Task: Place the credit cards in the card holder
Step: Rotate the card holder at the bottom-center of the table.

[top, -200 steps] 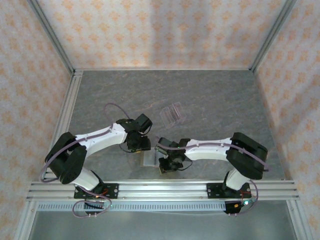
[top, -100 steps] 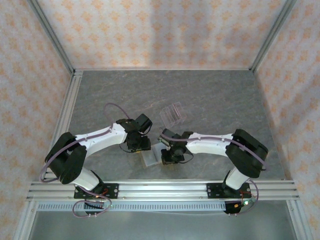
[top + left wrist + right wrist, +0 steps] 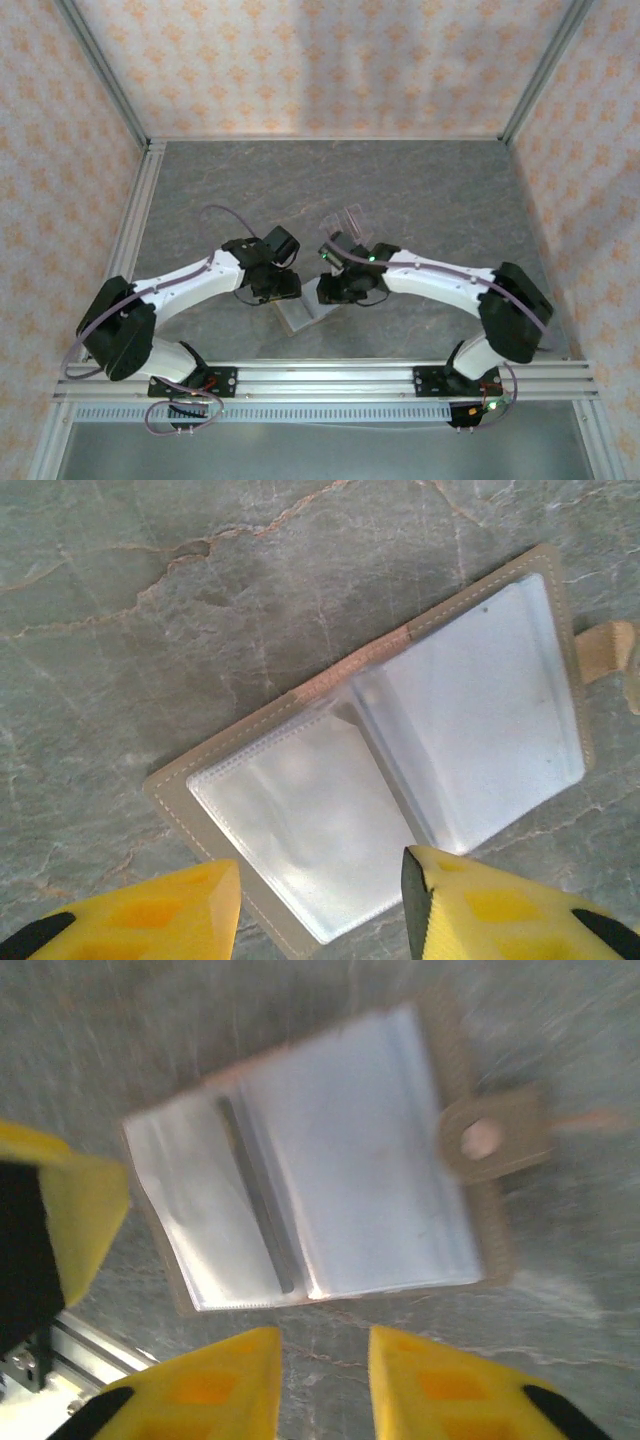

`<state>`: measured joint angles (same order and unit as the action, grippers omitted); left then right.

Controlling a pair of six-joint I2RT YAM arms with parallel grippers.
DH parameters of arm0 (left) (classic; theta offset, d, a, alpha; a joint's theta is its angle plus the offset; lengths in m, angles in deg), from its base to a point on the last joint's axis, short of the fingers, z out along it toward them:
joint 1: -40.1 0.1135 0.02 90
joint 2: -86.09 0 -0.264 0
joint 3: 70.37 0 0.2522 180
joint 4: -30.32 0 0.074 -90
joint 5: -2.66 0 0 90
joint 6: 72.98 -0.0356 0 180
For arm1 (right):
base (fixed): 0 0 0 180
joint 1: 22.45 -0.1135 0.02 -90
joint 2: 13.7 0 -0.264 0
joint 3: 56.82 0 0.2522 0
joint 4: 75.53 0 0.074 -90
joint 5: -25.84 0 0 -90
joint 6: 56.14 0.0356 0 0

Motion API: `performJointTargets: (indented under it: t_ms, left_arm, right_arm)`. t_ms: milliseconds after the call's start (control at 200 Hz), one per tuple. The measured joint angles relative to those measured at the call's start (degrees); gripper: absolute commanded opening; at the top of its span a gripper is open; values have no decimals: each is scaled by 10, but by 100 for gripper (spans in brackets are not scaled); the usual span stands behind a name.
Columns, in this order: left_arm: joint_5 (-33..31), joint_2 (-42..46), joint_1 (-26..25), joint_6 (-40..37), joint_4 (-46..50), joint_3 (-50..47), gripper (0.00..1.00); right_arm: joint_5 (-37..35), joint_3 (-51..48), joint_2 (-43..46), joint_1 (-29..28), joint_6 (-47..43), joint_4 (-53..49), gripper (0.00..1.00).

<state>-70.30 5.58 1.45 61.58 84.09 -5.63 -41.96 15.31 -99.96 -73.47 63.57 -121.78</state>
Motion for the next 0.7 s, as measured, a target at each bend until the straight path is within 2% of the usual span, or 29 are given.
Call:
performJointTargets:
  t_ms: [150,255,500,696]
  left_arm:
    - [-1,43,0,15,1,-31,48]
    - [1,67,-5,36,-7,-71,48]
    - [2,69,-11,69,-25,-113,49]
    - [4,26,-11,75,-59,-112,49]
  right_arm:
    - [-37,38,36,80,-12,-37,35]
    - [-59,59,44,114,-17,-55,37]
    - [-72,96,32,147,-36,-90,40]
    - [-83,138,-1,171,-57,-113,40]
